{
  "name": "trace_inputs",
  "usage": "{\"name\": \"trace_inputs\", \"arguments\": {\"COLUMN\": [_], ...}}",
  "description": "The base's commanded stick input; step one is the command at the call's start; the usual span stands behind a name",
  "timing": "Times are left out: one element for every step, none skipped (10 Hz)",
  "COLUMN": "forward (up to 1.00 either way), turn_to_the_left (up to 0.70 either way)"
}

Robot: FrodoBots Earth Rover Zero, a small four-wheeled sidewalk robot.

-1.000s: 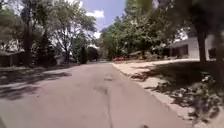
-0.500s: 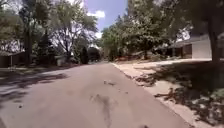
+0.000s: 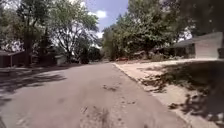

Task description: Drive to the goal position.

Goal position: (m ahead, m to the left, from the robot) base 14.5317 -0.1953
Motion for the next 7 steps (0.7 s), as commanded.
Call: {"name": "trace_inputs", "arguments": {"forward": [0.85,0.85,0.85,0.85,0.85,0.85,0.85], "turn_to_the_left": [0.00,0.00,0.00,0.00,0.00,0.00,0.00]}}
